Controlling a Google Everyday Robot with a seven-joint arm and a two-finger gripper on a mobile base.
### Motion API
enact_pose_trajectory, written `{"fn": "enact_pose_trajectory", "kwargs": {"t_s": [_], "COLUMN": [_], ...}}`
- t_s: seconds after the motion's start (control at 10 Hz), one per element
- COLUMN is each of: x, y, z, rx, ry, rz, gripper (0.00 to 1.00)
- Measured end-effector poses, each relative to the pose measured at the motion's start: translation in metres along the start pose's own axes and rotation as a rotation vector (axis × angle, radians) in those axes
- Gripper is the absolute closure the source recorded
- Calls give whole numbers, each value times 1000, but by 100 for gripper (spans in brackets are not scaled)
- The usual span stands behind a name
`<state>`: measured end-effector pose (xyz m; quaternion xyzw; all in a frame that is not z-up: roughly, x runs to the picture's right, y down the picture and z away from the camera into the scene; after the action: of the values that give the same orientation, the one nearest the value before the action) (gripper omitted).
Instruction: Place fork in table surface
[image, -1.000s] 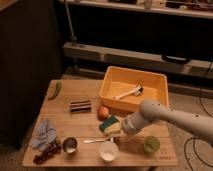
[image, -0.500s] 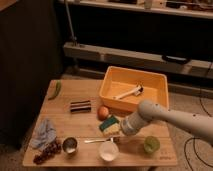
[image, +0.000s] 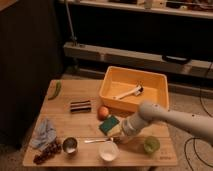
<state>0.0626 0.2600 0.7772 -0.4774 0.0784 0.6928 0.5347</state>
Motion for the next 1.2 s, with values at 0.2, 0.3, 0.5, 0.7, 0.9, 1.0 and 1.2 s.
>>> {"fn": "enact_pose_trajectory", "kwargs": {"t_s": [0.2, 0.3, 0.5, 0.7, 0.9, 1.0, 1.2], "x": [-2, -7, -10, -14, -14, -13, -11], "y": [4, 11, 7, 4, 1, 6, 25], "z": [0, 2, 1, 1, -2, -8, -31], "rx": [20, 40, 92, 131, 140, 127, 96], "ry": [1, 1, -11, -27, -33, -47, -81], "rz": [8, 11, 44, 79, 101, 84, 49], "gripper": [74, 84, 99, 100, 100, 100, 100]}}
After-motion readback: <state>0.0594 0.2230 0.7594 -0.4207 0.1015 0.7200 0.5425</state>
